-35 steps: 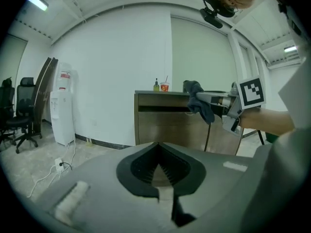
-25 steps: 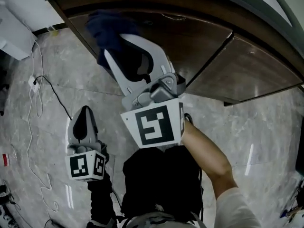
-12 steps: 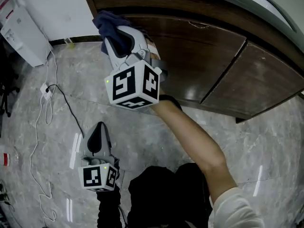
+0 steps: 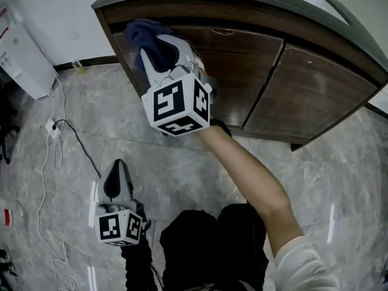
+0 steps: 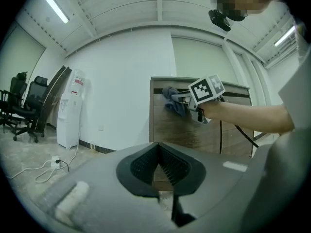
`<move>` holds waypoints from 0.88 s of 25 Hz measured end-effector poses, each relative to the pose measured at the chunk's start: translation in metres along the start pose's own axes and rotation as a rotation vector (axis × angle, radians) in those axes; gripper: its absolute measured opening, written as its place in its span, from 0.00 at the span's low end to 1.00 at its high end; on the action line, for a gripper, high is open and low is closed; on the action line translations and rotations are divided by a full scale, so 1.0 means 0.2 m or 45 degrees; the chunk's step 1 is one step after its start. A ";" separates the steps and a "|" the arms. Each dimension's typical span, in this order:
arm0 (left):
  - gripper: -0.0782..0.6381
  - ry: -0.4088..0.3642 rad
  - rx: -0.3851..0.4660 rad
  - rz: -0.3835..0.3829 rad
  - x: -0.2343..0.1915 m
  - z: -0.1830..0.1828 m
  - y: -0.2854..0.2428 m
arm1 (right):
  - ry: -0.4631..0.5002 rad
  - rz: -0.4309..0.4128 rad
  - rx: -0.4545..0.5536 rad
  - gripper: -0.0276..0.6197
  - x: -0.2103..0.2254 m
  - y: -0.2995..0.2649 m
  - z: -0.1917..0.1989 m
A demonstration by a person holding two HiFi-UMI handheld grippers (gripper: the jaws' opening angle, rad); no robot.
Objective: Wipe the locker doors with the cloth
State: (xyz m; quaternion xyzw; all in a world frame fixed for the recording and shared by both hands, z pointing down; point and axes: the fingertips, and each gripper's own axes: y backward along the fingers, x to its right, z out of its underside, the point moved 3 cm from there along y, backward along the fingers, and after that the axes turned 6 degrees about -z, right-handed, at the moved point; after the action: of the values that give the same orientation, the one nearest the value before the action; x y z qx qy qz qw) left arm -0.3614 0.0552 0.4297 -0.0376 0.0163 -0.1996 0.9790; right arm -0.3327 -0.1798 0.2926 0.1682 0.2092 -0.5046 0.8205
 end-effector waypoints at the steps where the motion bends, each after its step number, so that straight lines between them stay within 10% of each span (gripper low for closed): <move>1: 0.11 0.000 0.004 0.001 0.01 0.00 0.00 | 0.006 0.009 -0.005 0.20 0.03 0.03 0.01; 22: 0.11 -0.019 0.027 0.077 0.30 -0.02 0.01 | 0.082 0.201 -0.140 0.20 0.57 0.69 0.23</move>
State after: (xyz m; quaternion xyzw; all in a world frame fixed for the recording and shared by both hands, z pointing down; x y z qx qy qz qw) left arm -0.3061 0.0327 0.4255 -0.0283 0.0079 -0.1699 0.9850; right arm -0.1543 -0.2288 0.2821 0.1549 0.2489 -0.4205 0.8586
